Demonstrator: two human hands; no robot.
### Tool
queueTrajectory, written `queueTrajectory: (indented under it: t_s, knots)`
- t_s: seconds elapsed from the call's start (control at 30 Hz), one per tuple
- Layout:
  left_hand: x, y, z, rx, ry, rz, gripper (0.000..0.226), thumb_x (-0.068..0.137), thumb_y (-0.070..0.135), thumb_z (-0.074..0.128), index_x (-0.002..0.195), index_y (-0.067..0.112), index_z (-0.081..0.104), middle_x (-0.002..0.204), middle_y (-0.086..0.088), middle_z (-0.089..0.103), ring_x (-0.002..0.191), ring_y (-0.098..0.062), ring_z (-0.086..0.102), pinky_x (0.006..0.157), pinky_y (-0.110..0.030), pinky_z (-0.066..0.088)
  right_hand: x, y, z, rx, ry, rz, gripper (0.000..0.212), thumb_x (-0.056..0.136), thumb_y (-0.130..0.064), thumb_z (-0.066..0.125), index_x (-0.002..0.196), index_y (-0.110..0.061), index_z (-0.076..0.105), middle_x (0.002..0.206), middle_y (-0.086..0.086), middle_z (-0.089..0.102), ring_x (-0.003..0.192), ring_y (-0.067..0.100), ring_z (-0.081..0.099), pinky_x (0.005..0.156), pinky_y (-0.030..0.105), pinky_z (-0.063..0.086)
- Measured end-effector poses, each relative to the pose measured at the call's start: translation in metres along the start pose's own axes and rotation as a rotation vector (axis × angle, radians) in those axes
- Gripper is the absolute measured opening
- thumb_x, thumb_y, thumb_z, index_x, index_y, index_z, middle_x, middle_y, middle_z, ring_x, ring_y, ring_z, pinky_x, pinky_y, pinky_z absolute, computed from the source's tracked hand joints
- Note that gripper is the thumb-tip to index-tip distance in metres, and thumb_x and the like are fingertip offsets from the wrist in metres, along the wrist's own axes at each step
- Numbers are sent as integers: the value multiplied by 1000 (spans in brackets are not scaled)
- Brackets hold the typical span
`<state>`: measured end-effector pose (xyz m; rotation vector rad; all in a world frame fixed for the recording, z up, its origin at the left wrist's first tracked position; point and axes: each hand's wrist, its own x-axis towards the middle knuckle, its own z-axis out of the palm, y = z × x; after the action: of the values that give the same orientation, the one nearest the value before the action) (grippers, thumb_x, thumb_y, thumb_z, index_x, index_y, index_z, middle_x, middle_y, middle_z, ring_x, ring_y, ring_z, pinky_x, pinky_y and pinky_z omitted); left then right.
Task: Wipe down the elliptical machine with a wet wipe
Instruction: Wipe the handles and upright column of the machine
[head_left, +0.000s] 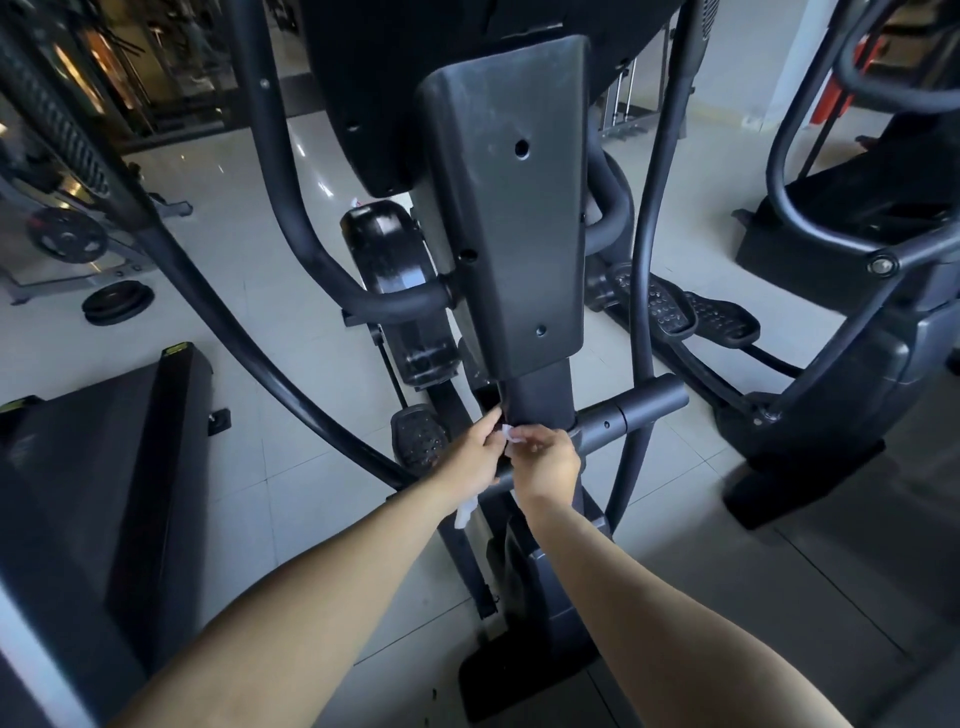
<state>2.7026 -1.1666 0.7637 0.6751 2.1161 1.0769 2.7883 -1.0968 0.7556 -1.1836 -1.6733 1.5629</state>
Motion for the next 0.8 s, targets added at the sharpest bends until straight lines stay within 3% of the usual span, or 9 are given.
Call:
queueTrajectory:
  t_s: [0.1, 0.2, 0.33, 0.4, 0.5, 0.6, 0.67, 0.73, 0.8]
  knots:
    - [-1, -3, 0, 30, -10, 5, 50, 108, 35, 39, 150, 61, 29, 117, 5, 68, 101, -30, 69, 93, -49, 58, 4, -7, -7, 49, 51, -61, 22, 93, -1, 67, 88, -21, 73, 99, 1, 68, 86, 12, 66, 87, 26, 55]
    - [-5, -7, 1, -19, -43, 35, 56, 110, 16, 38, 159, 40, 29, 146, 9, 55, 128, -13, 54, 109, -42, 48, 13, -23, -11, 98, 116, -87, 31, 93, 2, 62, 84, -27, 67, 98, 2, 73, 85, 14, 69, 80, 22, 54]
    - [-1, -17, 1, 14, -70, 56, 58, 107, 14, 38, 157, 43, 31, 154, 18, 46, 140, -8, 45, 115, -40, 43, 15, -10, -8, -13, 103, -3, 27, 91, 1, 60, 80, -23, 66, 100, 4, 70, 88, 19, 70, 82, 26, 56]
    - [1, -20, 1, 49, -62, 61, 57, 106, 14, 37, 157, 41, 34, 155, 19, 45, 140, -14, 48, 114, -40, 44, 16, 1, -10, -122, 47, 23, 23, 90, 0, 63, 81, -19, 71, 96, 4, 71, 83, 15, 68, 70, 9, 48]
    - [4, -29, 2, 72, -58, 67, 56, 105, 18, 38, 155, 43, 36, 153, 20, 47, 131, -19, 57, 111, -41, 47, 20, 4, -15, -183, -11, 40, 21, 93, -3, 63, 86, -16, 77, 95, 6, 69, 66, 0, 57, 61, 3, 38]
    - [9, -40, 4, 91, -56, 48, 56, 99, 31, 39, 143, 66, 36, 122, 14, 61, 93, -20, 64, 97, -47, 57, 26, 0, -30, -164, 80, 83, 21, 98, -9, 57, 91, -17, 76, 108, 2, 72, 90, 12, 68, 71, 6, 44]
    - [9, -43, 5, 96, -56, 39, 56, 99, 31, 40, 143, 66, 35, 111, 8, 60, 89, -20, 63, 95, -47, 57, 33, 1, -37, -195, 109, 73, 22, 94, -3, 57, 99, -12, 77, 109, 4, 74, 99, 20, 70, 87, 23, 52]
    - [10, -43, 5, 111, -38, 51, 56, 102, 26, 41, 149, 54, 36, 126, 4, 64, 97, -22, 68, 98, -44, 56, 33, 0, -36, -258, 105, 44, 23, 93, -1, 56, 103, -6, 76, 105, 8, 74, 97, 24, 70, 87, 29, 51]
    - [10, -42, 5, 108, -37, 63, 56, 102, 23, 41, 150, 51, 36, 144, 6, 57, 101, -16, 63, 99, -43, 56, 25, 0, -27, -233, 122, 52, 23, 96, -9, 55, 100, -13, 77, 100, 5, 72, 92, 22, 69, 88, 28, 51]
